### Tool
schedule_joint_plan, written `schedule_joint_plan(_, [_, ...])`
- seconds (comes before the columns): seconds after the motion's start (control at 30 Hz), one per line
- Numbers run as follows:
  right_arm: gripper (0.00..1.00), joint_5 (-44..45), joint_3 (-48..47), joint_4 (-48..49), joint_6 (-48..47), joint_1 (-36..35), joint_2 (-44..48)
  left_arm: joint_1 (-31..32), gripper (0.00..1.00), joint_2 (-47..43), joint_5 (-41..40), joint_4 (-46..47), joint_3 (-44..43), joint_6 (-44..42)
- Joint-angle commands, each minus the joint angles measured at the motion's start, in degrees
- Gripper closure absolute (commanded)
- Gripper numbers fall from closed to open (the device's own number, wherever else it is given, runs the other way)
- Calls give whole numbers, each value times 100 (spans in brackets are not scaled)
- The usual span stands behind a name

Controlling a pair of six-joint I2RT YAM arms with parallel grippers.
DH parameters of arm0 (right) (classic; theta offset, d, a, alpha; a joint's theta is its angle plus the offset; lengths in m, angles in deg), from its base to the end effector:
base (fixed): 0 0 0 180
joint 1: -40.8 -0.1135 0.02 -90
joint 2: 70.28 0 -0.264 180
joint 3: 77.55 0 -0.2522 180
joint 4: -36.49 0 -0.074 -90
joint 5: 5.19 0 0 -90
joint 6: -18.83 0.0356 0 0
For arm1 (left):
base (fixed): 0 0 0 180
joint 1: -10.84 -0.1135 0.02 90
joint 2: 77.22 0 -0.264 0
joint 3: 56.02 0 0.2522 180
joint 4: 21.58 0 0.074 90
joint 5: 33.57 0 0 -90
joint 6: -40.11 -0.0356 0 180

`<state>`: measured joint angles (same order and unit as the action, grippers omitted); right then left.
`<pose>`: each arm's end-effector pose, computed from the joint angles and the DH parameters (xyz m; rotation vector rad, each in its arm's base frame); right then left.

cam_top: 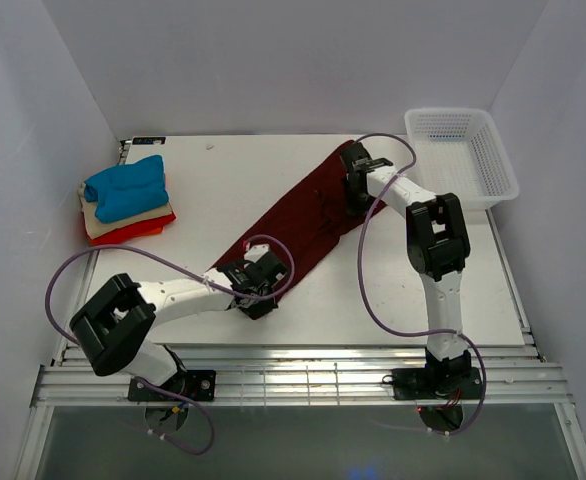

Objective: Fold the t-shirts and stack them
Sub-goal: Rotate the tshirt 90 degrees

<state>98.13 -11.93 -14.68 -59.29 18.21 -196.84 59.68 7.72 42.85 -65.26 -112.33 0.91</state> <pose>0.4394 0.1739 0.1752 -0.1729 2.6240 -0.1087 0.1715 -0.1835 0.1522 -0.0984 2.7596 -0.1162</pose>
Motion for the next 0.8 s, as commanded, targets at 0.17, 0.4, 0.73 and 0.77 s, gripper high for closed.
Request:
schedule_joint_plan(0.17, [69,-137,-440,129,-10,18,-527,1451,100,417,1534,-1139,642,843])
schedule_joint_plan(0.4, [69,-382,-914,155,-168,18,-896,1839,100,461,1894,-1017,546,562])
schedule_joint_plan(0.73, [69,-1506,-1855,216,-213,26,-1581,2147,100,1935,2158,-498,-718,202])
schedule_joint_plan(0.77, [69,-1569,-1908,234,-212,35,-1608,2200,100,2086,2176,-489,-1086,184])
